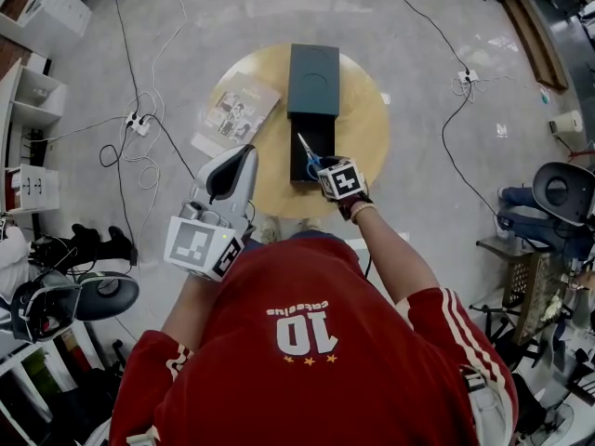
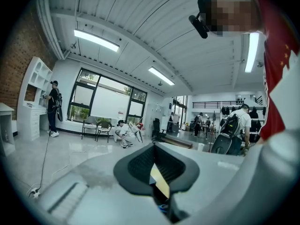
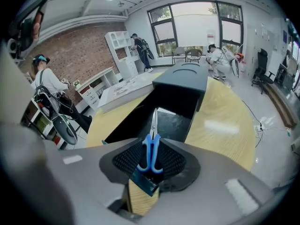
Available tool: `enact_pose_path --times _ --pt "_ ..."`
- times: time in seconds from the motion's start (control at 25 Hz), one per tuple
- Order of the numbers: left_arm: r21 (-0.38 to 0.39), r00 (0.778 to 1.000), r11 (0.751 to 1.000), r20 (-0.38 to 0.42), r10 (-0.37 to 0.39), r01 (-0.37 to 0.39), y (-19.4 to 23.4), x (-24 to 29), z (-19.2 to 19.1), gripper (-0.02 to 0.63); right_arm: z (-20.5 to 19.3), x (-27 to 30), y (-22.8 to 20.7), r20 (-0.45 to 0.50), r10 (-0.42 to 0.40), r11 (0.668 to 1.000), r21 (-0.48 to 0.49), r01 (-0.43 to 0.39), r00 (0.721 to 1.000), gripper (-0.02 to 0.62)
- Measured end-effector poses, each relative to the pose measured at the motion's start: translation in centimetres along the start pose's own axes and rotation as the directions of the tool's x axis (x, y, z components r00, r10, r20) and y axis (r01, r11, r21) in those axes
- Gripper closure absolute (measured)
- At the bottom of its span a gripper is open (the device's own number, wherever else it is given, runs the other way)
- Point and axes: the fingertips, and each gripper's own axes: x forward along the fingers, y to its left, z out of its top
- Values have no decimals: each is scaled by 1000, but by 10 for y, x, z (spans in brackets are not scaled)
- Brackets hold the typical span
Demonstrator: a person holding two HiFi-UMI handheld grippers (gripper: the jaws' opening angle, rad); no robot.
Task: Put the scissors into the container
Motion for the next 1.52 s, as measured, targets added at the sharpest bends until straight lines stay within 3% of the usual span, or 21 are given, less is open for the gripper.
enact_pose_path --times 0.48,0.88,1.16,1.52 --pt "8 999 999 25 -40 39 -4 7 11 603 35 -47 -30 153 -73 996 58 64 985 485" --pt "28 995 997 66 -68 66 -8 12 27 603 86 -123 -36 338 -117 993 60 103 934 489" --pt "54 991 996 109 -79 74 -8 14 51 603 134 -200 -10 507 -98 995 23 100 857 491" --pt "86 983 991 142 -114 103 -11 24 70 603 185 -298 42 716 -49 992 -47 119 696 499"
